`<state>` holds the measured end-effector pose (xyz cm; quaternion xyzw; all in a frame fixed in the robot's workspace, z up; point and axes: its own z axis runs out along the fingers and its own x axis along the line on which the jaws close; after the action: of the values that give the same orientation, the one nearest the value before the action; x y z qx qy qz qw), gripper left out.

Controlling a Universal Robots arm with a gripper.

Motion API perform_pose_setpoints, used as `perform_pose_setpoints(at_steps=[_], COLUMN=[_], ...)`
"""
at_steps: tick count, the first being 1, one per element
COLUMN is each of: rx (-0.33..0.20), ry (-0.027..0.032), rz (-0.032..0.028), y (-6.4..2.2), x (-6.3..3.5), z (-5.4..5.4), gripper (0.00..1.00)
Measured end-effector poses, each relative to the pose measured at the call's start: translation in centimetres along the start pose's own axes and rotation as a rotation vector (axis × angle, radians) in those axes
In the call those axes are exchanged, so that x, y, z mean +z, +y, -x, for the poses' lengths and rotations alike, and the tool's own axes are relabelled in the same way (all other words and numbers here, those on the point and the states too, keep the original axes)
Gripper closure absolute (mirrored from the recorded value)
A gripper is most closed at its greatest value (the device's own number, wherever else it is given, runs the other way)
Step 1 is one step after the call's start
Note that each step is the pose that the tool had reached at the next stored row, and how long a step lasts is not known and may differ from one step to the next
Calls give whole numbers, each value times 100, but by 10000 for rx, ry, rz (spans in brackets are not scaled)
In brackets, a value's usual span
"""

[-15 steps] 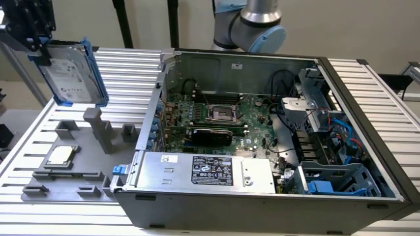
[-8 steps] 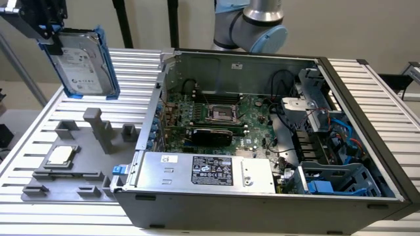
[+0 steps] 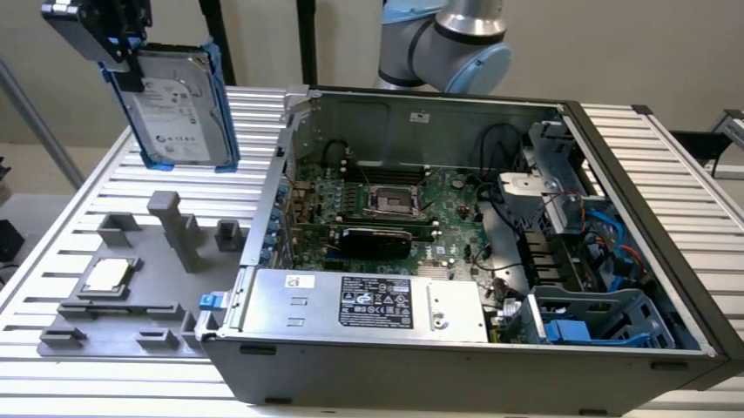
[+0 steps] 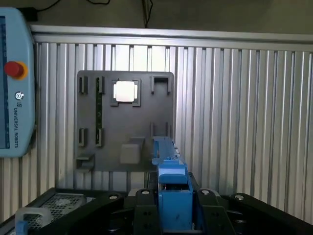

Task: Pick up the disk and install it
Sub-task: 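Pick up the disk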

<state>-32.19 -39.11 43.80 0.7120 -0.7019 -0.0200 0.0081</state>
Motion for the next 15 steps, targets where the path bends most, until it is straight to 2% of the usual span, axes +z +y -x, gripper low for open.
perform_pose_setpoints(at_steps=[3,12,15], rx=[-1,-2,-1], ry=[-1,-43,-45], rz=[13,71,79], y=[-137,-531,-665], x=[-42,-456,-497], z=[-2,-4,-5], gripper=[67,67,67])
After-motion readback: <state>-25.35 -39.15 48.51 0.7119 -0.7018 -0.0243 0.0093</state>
